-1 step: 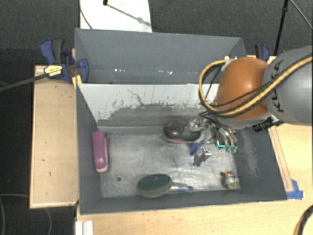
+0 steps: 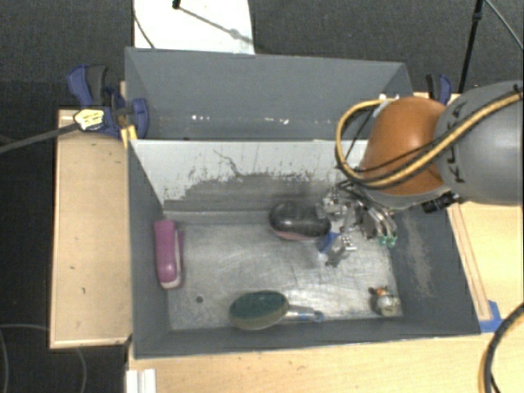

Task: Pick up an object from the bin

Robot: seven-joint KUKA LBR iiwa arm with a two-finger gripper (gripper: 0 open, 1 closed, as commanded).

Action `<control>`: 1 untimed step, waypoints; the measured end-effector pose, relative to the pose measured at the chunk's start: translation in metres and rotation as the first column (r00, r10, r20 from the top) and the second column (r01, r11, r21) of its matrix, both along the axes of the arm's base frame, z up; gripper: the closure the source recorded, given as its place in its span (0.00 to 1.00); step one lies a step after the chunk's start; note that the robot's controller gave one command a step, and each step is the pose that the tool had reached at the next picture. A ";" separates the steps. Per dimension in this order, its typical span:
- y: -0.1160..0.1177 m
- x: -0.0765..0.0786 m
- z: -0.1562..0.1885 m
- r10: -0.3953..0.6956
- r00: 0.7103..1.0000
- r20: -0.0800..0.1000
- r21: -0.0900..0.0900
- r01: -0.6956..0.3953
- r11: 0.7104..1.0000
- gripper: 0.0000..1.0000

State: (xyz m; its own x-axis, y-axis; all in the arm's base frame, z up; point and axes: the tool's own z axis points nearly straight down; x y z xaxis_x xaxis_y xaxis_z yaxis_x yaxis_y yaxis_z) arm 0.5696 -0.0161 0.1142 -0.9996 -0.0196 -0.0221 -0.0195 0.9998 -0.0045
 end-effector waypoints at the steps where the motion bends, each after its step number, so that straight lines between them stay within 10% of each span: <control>1: 0.011 0.012 -0.013 -0.214 0.977 0.012 0.005 0.214 0.977 0.00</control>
Offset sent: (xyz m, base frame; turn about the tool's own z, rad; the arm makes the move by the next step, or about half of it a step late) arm 0.0106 0.0300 -0.0434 0.2995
